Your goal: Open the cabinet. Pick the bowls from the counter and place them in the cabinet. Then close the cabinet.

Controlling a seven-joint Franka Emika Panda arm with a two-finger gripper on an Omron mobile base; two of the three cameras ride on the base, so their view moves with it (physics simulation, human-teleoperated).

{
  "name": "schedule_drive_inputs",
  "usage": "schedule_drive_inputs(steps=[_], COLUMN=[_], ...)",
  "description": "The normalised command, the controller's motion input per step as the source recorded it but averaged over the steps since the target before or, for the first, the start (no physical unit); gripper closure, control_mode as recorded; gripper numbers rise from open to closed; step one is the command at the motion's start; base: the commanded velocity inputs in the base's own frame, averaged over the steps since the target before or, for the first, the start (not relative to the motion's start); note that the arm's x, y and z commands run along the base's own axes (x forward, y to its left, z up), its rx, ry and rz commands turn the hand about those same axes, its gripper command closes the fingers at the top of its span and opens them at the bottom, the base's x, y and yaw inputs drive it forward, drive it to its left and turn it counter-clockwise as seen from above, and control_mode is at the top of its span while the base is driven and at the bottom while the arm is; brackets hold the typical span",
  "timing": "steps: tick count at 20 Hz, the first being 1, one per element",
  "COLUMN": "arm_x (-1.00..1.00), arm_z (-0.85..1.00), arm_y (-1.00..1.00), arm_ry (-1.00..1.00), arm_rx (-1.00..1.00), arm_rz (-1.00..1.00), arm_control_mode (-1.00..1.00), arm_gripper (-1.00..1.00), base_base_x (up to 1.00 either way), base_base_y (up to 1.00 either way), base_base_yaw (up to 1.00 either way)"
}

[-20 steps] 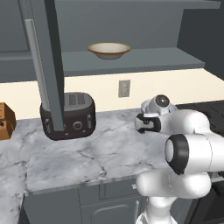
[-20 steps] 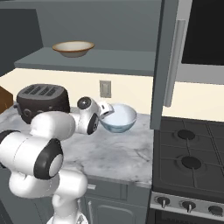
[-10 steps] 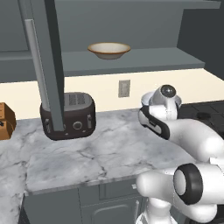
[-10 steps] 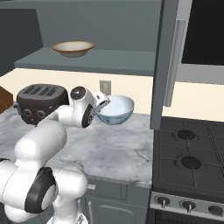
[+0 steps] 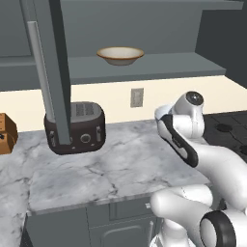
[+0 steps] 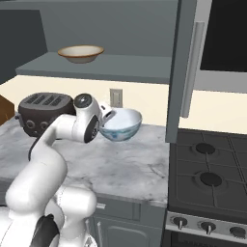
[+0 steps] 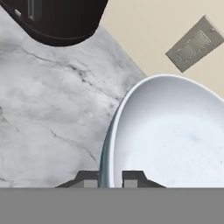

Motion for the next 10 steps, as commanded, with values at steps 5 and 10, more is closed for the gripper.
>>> schedule_drive_inputs(steps=[5, 10], arm_x=[-0.49, -0.58], arm_z=[0.14, 0.23], arm_y=[0.10, 0.05], arm_ry=[-0.05, -0.05], arm_rx=[0.00, -0.01], arm_rz=[0.10, 0.08], arm_control_mode=[-1.00, -1.00], arm_gripper=[1.00, 1.00], base_base_x=[0.00, 0.00], base_base_y=[0.00, 0.00], base_base_yaw=[0.00, 0.00])
